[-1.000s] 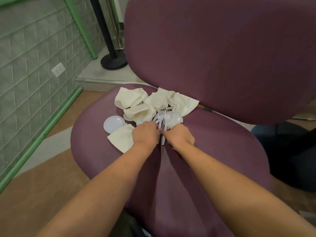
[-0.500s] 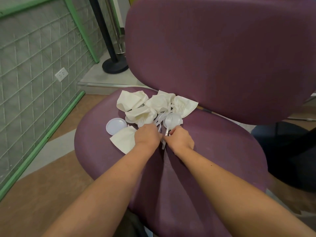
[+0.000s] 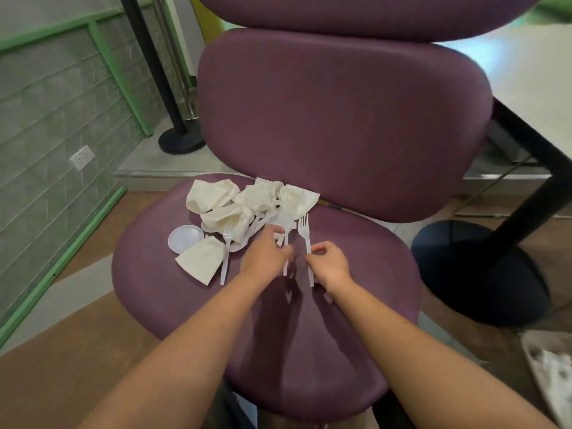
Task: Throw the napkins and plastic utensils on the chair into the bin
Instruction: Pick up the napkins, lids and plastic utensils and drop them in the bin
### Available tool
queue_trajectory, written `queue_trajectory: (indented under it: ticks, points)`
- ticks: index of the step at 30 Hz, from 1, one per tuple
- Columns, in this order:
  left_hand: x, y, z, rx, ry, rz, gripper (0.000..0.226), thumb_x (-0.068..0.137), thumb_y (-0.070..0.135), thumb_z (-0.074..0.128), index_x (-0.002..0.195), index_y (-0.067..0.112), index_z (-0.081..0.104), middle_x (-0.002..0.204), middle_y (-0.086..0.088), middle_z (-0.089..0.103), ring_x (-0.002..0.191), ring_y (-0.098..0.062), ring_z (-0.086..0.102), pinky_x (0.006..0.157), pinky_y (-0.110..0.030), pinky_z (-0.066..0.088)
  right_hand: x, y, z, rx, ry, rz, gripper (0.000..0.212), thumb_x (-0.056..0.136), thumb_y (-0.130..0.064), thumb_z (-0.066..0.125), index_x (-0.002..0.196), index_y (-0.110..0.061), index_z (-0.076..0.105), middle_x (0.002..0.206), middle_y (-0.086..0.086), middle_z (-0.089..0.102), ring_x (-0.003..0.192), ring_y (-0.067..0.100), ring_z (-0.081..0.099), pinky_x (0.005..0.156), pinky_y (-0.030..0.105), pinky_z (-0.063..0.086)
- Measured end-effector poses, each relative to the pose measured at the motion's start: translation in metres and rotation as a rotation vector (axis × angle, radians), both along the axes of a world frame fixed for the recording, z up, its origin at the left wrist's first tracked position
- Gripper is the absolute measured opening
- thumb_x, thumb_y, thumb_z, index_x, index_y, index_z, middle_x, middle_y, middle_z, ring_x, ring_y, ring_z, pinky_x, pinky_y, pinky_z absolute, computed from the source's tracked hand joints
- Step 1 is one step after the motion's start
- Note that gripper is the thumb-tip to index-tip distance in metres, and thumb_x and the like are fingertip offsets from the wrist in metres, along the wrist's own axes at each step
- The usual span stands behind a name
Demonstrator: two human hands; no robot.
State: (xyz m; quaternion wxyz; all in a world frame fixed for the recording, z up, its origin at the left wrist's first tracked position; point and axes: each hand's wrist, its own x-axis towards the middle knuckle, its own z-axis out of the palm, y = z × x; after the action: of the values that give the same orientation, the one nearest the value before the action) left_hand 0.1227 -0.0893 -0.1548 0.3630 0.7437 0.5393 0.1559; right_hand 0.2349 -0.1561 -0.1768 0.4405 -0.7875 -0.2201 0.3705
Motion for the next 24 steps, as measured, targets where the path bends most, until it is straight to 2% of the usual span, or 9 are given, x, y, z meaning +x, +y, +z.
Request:
queue_trajectory:
  ticks: [3,5,8,9,13,19,24]
  points:
    - [0.024,-0.023,0.005,-0.007,-0.030,-0.089,0.035,0.085,0.028,0.060,0.118,0.034,0.052,0.086,0.008,0.061,0.080,-0.012,0.060,0.070,-0.030,0.043,0.022,-0.036,0.012,0.054,-0.053,-0.081,0.012,0.084,-0.016,0.058,0.096,-0.018,0.061,0.073,-0.006,0.060,0.057,0.012,0.054,0.057,0.027,0.044]
    - [0.046,-0.045,0.008,-0.015,-0.064,-0.167,0.031,0.083,0.030,0.060,0.112,0.039,0.053,0.085,0.008,0.064,0.081,-0.012,0.062,0.074,-0.032,0.048,0.040,-0.064,0.021,0.079,-0.086,-0.145,0.010,0.088,-0.017,0.056,0.097,-0.017,0.060,0.076,-0.008,0.059,0.060,0.010,0.054,0.054,0.022,0.041]
    - [0.086,-0.084,0.015,-0.051,-0.139,-0.280,0.025,0.080,0.030,0.063,0.099,0.044,0.054,0.078,0.009,0.066,0.074,-0.014,0.066,0.076,-0.037,0.054,0.070,-0.112,0.028,0.100,-0.124,-0.260,0.004,0.088,-0.020,0.060,0.092,-0.019,0.061,0.086,-0.003,0.064,0.084,0.020,0.063,0.076,0.031,0.050]
    - [0.098,-0.096,0.016,-0.060,-0.155,-0.313,0.025,0.080,0.030,0.064,0.098,0.045,0.055,0.077,0.009,0.066,0.073,-0.013,0.067,0.077,-0.038,0.055,0.078,-0.126,0.030,0.107,-0.126,-0.292,0.001,0.088,-0.019,0.061,0.088,-0.020,0.060,0.085,-0.003,0.064,0.086,0.021,0.063,0.080,0.035,0.052]
    - [0.148,-0.151,0.019,-0.096,-0.205,-0.465,0.024,0.081,0.031,0.067,0.097,0.047,0.058,0.074,0.011,0.067,0.069,-0.013,0.069,0.077,-0.042,0.057,0.111,-0.195,0.034,0.109,-0.106,-0.440,0.012,0.085,-0.020,0.067,0.088,-0.025,0.057,0.085,-0.001,0.064,0.082,0.023,0.065,0.080,0.047,0.057]
    - [0.212,-0.232,0.018,-0.172,-0.172,-0.650,0.027,0.085,0.024,0.067,0.110,0.035,0.062,0.081,0.005,0.069,0.062,-0.015,0.071,0.065,-0.041,0.061,0.154,-0.293,0.029,0.072,-0.087,-0.634,0.015,0.085,-0.010,0.065,0.086,-0.022,0.055,0.079,0.003,0.063,0.078,0.027,0.064,0.080,0.051,0.056]
    - [0.247,-0.288,-0.007,-0.176,-0.113,-0.727,0.022,0.084,0.025,0.068,0.101,0.036,0.063,0.070,0.006,0.068,0.054,-0.011,0.069,0.068,-0.039,0.060,0.181,-0.351,0.012,-0.018,-0.094,-0.746,0.018,0.082,-0.014,0.069,0.090,-0.022,0.055,0.081,0.001,0.064,0.083,0.028,0.066,0.081,0.050,0.056]
